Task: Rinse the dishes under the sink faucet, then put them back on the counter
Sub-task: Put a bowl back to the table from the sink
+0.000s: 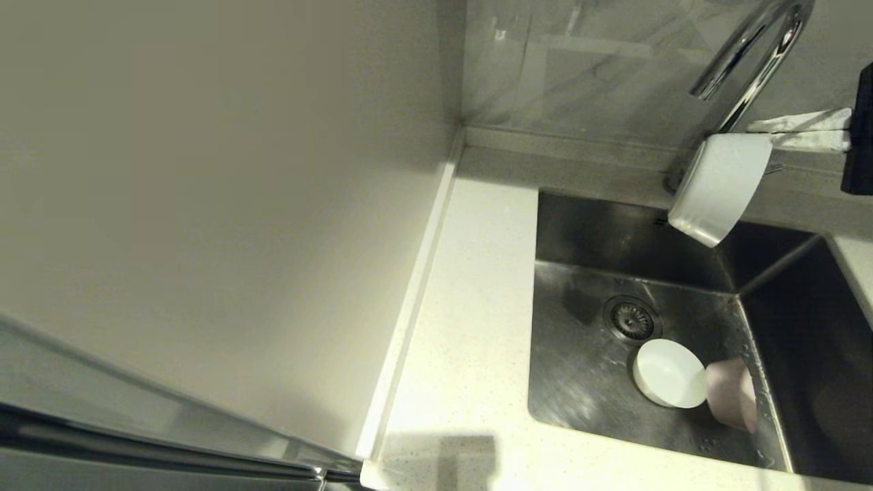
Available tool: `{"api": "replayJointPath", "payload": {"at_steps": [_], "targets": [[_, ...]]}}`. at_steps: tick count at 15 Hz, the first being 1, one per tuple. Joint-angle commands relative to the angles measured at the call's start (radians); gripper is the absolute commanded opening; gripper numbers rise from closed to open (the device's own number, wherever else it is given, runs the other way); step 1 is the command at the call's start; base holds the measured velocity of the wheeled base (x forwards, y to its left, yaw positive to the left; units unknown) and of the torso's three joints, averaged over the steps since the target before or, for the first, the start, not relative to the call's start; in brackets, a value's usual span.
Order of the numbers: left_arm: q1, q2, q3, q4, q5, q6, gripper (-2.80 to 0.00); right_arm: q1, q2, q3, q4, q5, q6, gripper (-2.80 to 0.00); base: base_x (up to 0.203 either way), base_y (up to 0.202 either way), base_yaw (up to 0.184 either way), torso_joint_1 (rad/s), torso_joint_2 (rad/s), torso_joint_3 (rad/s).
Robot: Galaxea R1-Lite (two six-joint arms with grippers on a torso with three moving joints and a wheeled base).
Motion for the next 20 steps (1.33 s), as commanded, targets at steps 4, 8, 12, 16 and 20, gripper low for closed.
{"api": "replayJointPath", "payload": {"at_steps": [4, 8, 12, 16, 20], "targets": [[0.0, -0.003, 0.0, 0.0, 0.001, 0.0, -2.8, -0.044, -0.01, 0.129, 0.005, 0.016, -0.035, -2.8, 0.0, 0.0, 0.0, 0.0, 0.0, 0.0], [0.001, -0.003, 0.0, 0.0, 0.0, -0.001, -2.8, -0.066, -0.002, -0.134, 0.005, 0.056, 0.093, -2.8, 0.0, 0.0, 0.0, 0.0, 0.0, 0.0], [0.001, -0.004, 0.0, 0.0, 0.0, 0.0, -2.8, -0.119, -0.043, 0.08, 0.018, 0.037, -0.068, -2.8, 0.0, 0.0, 0.0, 0.0, 0.0, 0.0], [0.001, -0.004, 0.0, 0.0, 0.001, 0.0, -2.8, -0.257, -0.103, 0.164, 0.258, -0.084, -0.67, -2.8, 0.0, 0.0, 0.0, 0.0, 0.0, 0.0], [0.001, -0.003, 0.0, 0.0, 0.0, 0.001, -2.8, -0.272, -0.11, 0.131, 0.43, -0.602, -1.188, -2.8, 0.0, 0.0, 0.0, 0.0, 0.0, 0.0]]}}
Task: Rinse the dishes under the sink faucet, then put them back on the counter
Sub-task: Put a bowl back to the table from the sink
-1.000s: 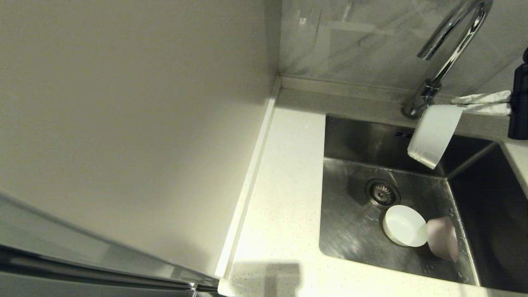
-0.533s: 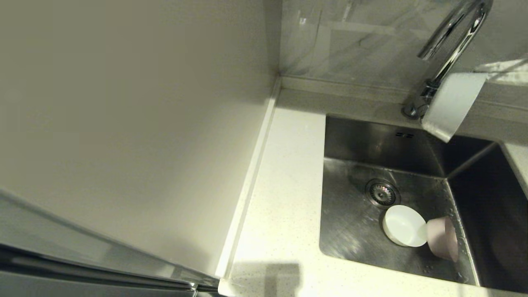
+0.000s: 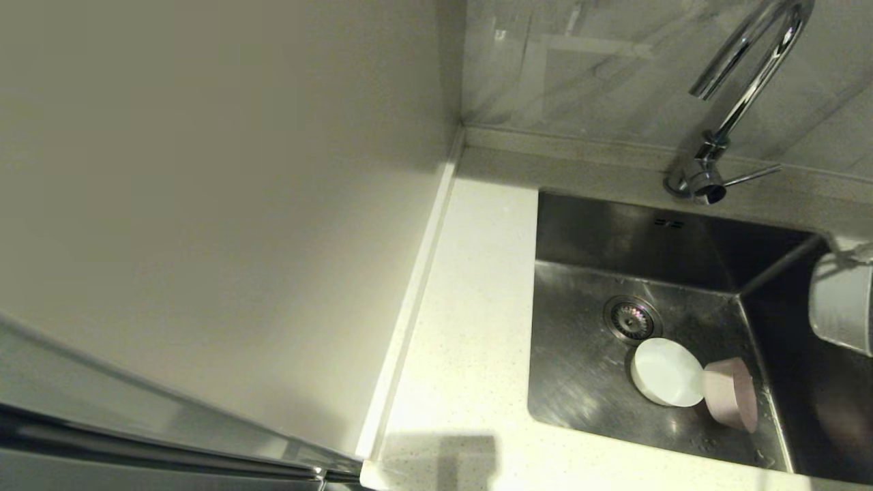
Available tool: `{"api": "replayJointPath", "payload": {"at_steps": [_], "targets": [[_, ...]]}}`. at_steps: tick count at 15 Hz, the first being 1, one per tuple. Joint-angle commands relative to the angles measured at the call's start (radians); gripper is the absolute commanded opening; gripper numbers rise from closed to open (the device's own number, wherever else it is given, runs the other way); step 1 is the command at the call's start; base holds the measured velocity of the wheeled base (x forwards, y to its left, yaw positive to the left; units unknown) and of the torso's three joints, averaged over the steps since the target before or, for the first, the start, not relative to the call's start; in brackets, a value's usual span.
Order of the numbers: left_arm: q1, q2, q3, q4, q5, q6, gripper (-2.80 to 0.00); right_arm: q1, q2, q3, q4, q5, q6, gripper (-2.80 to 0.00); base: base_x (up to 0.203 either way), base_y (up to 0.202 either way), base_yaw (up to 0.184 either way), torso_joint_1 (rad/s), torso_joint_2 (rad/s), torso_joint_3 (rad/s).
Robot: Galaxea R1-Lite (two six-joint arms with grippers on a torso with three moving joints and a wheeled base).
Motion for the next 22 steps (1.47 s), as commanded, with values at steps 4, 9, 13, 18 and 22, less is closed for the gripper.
{"api": "replayJointPath", "payload": {"at_steps": [4, 9, 13, 18, 22], "targets": [[0.0, -0.003, 0.0, -0.001, 0.001, -0.001, -2.8, -0.005, 0.049, -0.053, -0.166, -0.486, -0.478, -2.8, 0.0, 0.0, 0.0, 0.0, 0.0, 0.0], [0.0, -0.004, 0.0, -0.001, 0.001, -0.001, -2.8, -0.004, 0.105, -0.025, -0.408, -0.578, -0.688, -2.8, 0.0, 0.0, 0.0, 0.0, 0.0, 0.0], [0.0, -0.004, 0.0, -0.001, 0.001, 0.0, -2.8, -0.004, 0.189, -0.03, -0.439, -0.691, -0.747, -2.8, 0.0, 0.0, 0.0, 0.0, 0.0, 0.0], [0.0, -0.003, 0.0, -0.001, 0.001, 0.0, -2.8, -0.004, 0.25, -0.025, -0.474, -0.744, -0.75, -2.8, 0.0, 0.0, 0.0, 0.0, 0.0, 0.0], [-0.001, -0.003, 0.0, -0.001, 0.001, -0.001, -2.8, -0.004, 0.312, -0.023, -0.566, -0.803, -0.776, -2.8, 0.0, 0.0, 0.0, 0.0, 0.0, 0.0]]}}
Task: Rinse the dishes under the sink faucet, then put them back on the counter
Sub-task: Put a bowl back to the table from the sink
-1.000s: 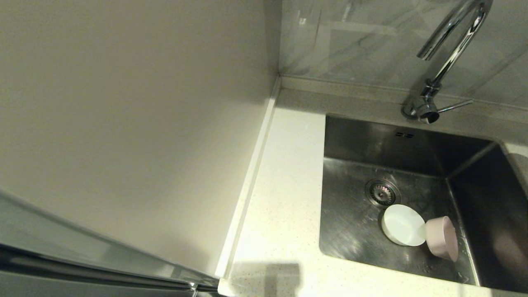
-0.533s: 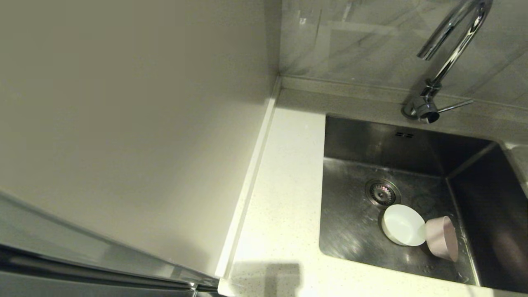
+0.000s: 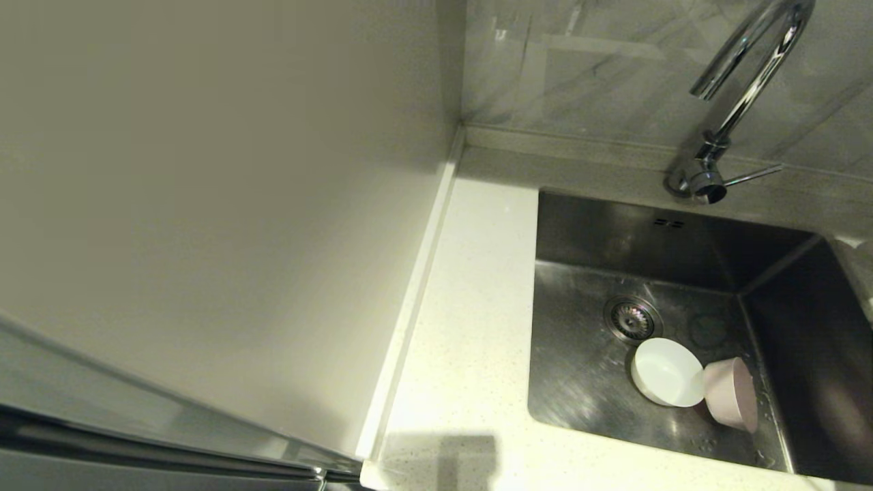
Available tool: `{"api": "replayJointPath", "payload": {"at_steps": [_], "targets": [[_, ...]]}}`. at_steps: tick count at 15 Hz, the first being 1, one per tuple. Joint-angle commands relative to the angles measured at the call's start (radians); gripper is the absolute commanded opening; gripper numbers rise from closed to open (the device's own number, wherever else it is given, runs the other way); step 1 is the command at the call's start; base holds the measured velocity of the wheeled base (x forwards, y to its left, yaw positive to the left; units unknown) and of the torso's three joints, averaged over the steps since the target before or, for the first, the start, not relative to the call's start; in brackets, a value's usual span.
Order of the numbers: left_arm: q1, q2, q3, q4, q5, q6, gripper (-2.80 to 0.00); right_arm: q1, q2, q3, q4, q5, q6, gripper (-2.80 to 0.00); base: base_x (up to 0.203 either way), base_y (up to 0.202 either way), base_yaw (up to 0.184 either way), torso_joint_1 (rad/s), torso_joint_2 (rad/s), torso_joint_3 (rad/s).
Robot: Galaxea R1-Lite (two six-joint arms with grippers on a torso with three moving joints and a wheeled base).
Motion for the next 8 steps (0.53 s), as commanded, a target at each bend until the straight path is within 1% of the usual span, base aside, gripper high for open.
{"api": "replayJointPath", "payload": {"at_steps": [1, 3, 6, 8], "targets": [[0.0, -0.005, 0.0, 0.0, 0.0, 0.0, -2.8, -0.001, 0.039, 0.004, -0.01, -0.01, -0.004, -2.8, 0.0, 0.0, 0.0, 0.0, 0.0, 0.0], [0.0, -0.004, 0.0, 0.0, 0.0, 0.0, -2.8, 0.0, 0.05, 0.015, -0.015, -0.02, -0.005, -2.8, 0.0, 0.0, 0.0, 0.0, 0.0, 0.0], [0.0, -0.003, 0.0, 0.0, 0.0, 0.0, -2.8, 0.0, 0.059, 0.048, -0.075, -0.023, -0.008, -2.8, 0.0, 0.0, 0.0, 0.0, 0.0, 0.0], [0.0, -0.003, 0.0, 0.0, 0.0, 0.0, -2.8, 0.0, 0.061, 0.061, -0.095, -0.039, -0.011, -2.8, 0.0, 0.0, 0.0, 0.0, 0.0, 0.0]]}}
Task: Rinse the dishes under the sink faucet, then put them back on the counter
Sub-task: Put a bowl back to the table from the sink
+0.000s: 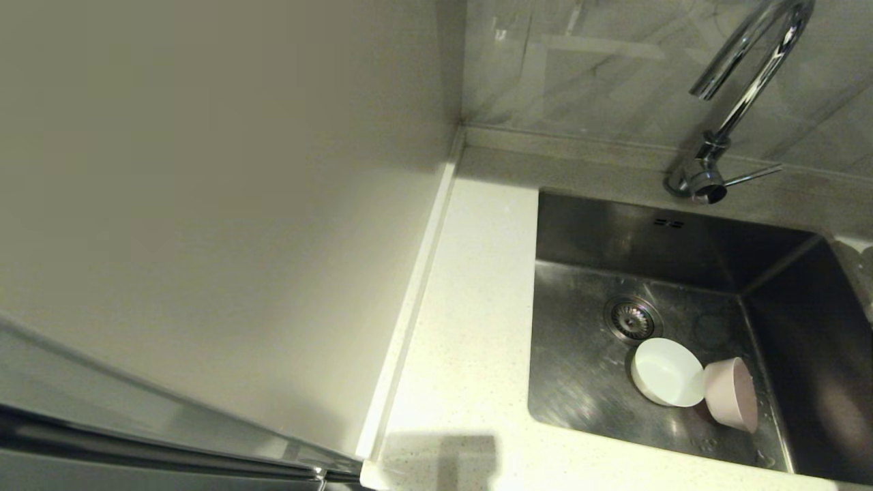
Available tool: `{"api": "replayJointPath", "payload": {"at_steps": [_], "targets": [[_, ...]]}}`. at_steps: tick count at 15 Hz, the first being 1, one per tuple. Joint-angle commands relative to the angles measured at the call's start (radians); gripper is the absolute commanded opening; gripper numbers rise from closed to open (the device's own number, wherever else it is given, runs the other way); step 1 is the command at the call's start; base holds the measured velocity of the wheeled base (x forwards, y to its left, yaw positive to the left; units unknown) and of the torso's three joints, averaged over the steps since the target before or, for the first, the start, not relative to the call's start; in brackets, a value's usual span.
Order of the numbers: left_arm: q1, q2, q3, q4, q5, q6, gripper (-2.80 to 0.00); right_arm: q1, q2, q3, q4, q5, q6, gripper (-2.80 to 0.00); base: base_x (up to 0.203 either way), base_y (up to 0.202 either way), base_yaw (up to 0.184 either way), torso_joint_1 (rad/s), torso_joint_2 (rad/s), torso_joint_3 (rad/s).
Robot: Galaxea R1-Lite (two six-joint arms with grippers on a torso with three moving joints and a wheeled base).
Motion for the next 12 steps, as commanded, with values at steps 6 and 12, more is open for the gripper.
{"api": "replayJointPath", "payload": {"at_steps": [6, 12], "targets": [[0.0, -0.003, 0.0, 0.0, 0.0, -0.001, -2.8, 0.0, 0.011, 0.008, -0.002, -0.01, -0.01, 0.0, 0.0, 0.0, 0.0, 0.0, 0.0, 0.0], [-0.001, -0.003, 0.0, 0.0, 0.0, 0.0, -2.8, 0.021, -0.121, 0.011, -0.002, 0.013, 0.0, 0.0, 0.0, 0.0, 0.0, 0.0, 0.0, 0.0]]}}
